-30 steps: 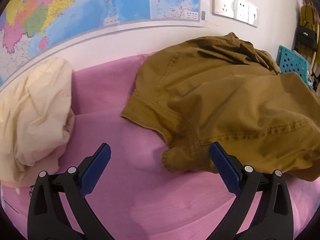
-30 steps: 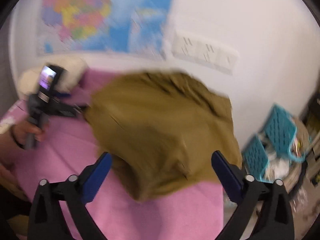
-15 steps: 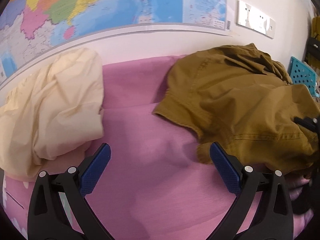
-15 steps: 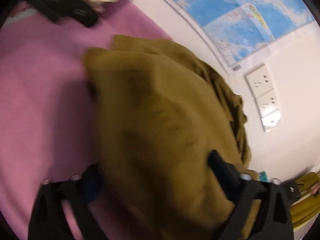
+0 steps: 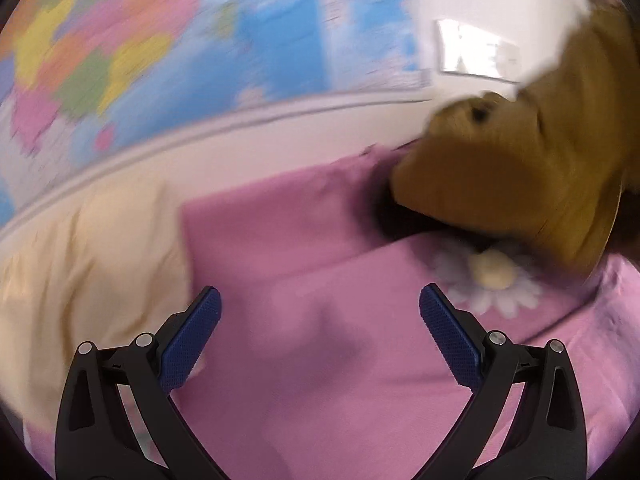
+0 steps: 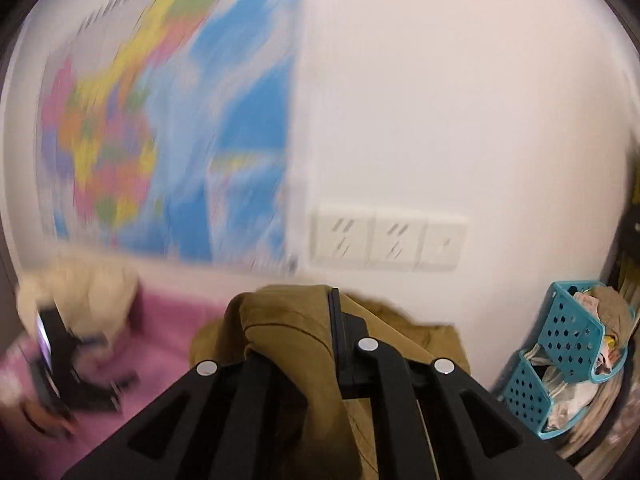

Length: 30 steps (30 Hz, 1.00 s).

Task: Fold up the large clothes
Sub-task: 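Grasp the jacket with the left gripper while the right gripper holds it raised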

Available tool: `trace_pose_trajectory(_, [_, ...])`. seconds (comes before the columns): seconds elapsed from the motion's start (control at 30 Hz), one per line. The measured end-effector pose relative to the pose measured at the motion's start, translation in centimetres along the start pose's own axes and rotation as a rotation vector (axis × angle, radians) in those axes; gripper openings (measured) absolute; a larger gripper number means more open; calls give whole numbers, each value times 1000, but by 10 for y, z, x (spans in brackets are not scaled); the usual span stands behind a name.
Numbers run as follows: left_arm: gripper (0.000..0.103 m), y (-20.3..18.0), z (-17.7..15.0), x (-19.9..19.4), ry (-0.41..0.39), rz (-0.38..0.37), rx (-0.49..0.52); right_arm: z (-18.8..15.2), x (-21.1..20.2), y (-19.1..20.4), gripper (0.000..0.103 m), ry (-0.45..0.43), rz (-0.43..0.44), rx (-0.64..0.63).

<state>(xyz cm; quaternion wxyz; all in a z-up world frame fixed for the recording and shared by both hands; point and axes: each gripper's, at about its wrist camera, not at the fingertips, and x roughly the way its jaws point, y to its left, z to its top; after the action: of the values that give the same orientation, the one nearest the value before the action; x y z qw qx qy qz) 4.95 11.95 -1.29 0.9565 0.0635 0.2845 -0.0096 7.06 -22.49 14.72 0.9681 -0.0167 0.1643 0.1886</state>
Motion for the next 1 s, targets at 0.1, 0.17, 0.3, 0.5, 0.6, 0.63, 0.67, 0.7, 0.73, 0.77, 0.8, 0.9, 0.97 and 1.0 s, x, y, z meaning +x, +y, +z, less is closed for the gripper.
trace_pose_trajectory(0.1, [98,-31,14,11,-50,-90,112,23,-21,-42,3,-63,10,91])
trace_pose_trajectory(0.17, [98,-58,25,18,-100,-121,185,33,-34,-63,3,-98,5,123])
trace_pose_trajectory(0.3, [98,-98,54,47,-180,-133,269,48,-48,-81,3,-129,12,136])
trace_pose_trajectory(0.5, [98,-115,97,82,-233,-239,218,57,-55,-86,3,-150,18,106])
trace_pose_trajectory(0.6, [65,-114,120,90,-250,-337,148,58,-54,-94,3,-146,19,109])
trace_pose_trajectory(0.63, [38,-114,129,93,-234,-356,124,58,-54,-96,3,-146,11,103])
trace_pose_trajectory(0.67, [16,-114,137,96,-221,-372,103,60,-55,-99,3,-149,6,106])
trace_pose_trajectory(0.7, [15,-114,146,96,-217,-399,88,61,-57,-102,3,-150,4,112])
trace_pose_trajectory(0.73, [13,-115,156,92,-224,-399,71,63,-59,-107,3,-153,2,124])
trace_pose_trajectory(0.77, [11,-116,162,88,-231,-399,69,65,-62,-112,3,-160,-2,137])
trace_pose_trajectory(0.8, [10,-117,170,80,-246,-396,68,70,-68,-118,3,-170,-11,145])
trace_pose_trajectory(0.9, [9,-115,202,49,-325,-428,43,89,-95,-126,3,-217,-33,146])
trace_pose_trajectory(0.97, [8,-117,222,15,-396,-438,45,105,-123,-125,3,-270,-66,123])
trace_pose_trajectory(1.0, [8,-119,231,-7,-443,-426,51,113,-138,-122,3,-296,-77,109])
